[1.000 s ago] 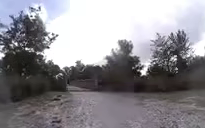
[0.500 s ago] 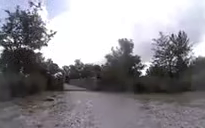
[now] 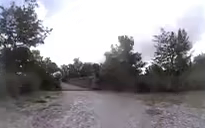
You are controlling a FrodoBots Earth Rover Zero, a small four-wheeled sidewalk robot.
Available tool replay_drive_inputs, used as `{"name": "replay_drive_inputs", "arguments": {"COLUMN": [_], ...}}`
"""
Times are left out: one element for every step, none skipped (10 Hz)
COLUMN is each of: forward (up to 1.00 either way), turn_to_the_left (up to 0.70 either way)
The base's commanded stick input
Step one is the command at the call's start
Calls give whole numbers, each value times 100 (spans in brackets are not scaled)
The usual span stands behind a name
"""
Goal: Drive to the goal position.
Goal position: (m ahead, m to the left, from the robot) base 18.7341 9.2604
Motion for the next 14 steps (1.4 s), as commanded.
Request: {"name": "replay_drive_inputs", "arguments": {"forward": [70,70,70,70,70,70,70,70,70,70,70,70,70,70], "turn_to_the_left": [0,0,0,0,22,35,35,35,35,15,0,0,0,0]}}
